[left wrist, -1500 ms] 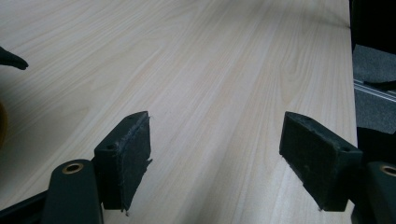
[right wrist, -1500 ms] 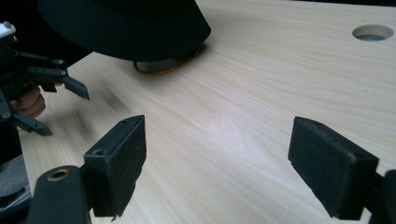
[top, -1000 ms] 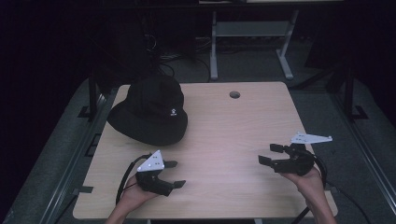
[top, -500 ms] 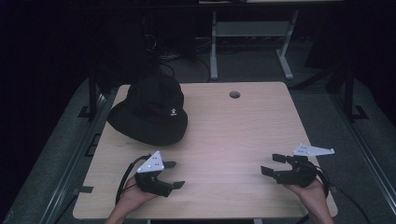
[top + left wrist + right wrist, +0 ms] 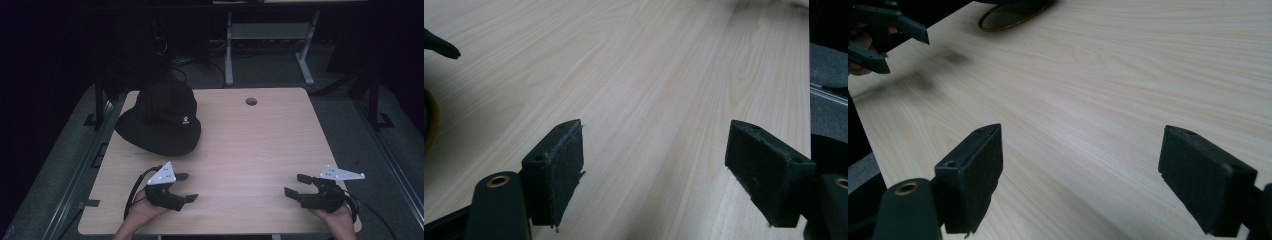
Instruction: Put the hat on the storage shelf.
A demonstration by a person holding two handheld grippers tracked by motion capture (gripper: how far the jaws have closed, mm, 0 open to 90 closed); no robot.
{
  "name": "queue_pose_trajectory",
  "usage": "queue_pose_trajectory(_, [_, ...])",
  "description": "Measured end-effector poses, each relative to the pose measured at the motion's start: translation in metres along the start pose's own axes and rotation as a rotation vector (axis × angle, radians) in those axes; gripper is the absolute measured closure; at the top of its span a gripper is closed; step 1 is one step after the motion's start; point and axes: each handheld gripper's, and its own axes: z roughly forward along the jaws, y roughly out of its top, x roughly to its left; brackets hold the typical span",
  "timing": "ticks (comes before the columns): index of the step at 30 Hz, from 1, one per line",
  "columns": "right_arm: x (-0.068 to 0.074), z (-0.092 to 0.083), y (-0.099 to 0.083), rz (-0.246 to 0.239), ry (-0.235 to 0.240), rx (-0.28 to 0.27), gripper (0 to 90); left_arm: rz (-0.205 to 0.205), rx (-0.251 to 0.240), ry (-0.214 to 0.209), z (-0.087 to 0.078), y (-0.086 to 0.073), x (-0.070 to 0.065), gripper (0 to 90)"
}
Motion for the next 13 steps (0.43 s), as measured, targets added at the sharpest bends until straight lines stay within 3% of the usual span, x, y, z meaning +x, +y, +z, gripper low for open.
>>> queue_pose_trajectory(10, [0.015, -0.009, -0.022, -0.018, -0.041, -0.019, 17.0, 0.004, 0.001, 0.0, 0.0, 0.0, -0.001, 22.9])
queue_pose_trajectory(13, [0.021, -0.012, -0.03, -0.026, -0.058, -0.059, 17.0, 0.019, 0.014, 0.008, 0.001, 0.001, -0.003, 22.9])
